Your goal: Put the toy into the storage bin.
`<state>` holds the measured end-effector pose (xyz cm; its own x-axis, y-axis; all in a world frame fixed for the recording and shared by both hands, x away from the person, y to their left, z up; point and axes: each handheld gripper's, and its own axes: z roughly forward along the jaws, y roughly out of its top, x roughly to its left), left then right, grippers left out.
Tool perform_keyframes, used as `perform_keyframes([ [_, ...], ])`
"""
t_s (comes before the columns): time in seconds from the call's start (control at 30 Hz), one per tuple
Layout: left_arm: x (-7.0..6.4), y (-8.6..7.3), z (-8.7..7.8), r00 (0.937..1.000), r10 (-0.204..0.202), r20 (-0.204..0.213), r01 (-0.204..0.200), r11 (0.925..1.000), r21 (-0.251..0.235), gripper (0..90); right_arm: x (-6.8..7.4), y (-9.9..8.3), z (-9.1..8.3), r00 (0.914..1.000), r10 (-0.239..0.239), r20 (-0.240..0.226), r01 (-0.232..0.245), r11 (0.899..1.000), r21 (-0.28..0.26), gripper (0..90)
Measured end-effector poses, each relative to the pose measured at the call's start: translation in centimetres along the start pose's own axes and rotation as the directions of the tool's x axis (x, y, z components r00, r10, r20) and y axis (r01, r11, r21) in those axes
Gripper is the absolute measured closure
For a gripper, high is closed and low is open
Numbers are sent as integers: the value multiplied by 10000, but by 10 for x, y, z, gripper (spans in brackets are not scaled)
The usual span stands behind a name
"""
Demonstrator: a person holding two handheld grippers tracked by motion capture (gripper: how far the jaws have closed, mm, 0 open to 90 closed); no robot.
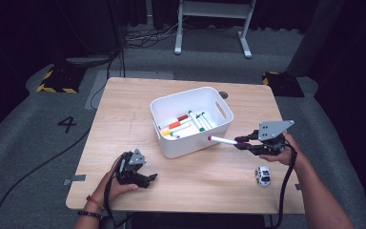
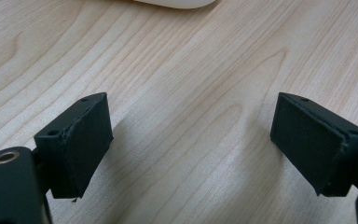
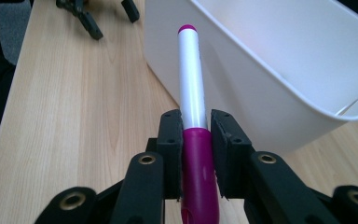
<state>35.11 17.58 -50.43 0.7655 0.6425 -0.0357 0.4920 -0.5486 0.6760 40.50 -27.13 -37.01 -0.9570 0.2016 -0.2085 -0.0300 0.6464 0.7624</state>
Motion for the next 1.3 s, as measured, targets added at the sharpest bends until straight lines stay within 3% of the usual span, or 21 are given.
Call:
perform_keyframes([
  [0.2, 0, 0, 0, 10000, 4, 0, -4, 10000, 2, 128, -4, 18, -5, 9994, -305, 167, 309, 9993, -217, 747],
  [0.47, 0, 0, 0, 10000, 3, 0, -3, 10000, 1, 128, -12, 39, 4, 9975, -620, 336, 628, 9978, -205, 747],
  [0.87, 0, 0, 0, 10000, 1, 2, -1, 10000, 0, 128, -39, 68, 26, 9966, -448, 686, 460, 9988, -162, 747],
  [1.1, 0, 0, 0, 10000, -1, 4, 1, 10000, -1, 128, -59, 76, 44, 9968, -243, 756, 237, 9997, 79, 747],
  [1.3, 0, 0, 0, 10000, -1, 7, 1, 10000, -9, 128, -71, 83, 68, 9971, -120, 747, 60, 9968, 799, 747],
])
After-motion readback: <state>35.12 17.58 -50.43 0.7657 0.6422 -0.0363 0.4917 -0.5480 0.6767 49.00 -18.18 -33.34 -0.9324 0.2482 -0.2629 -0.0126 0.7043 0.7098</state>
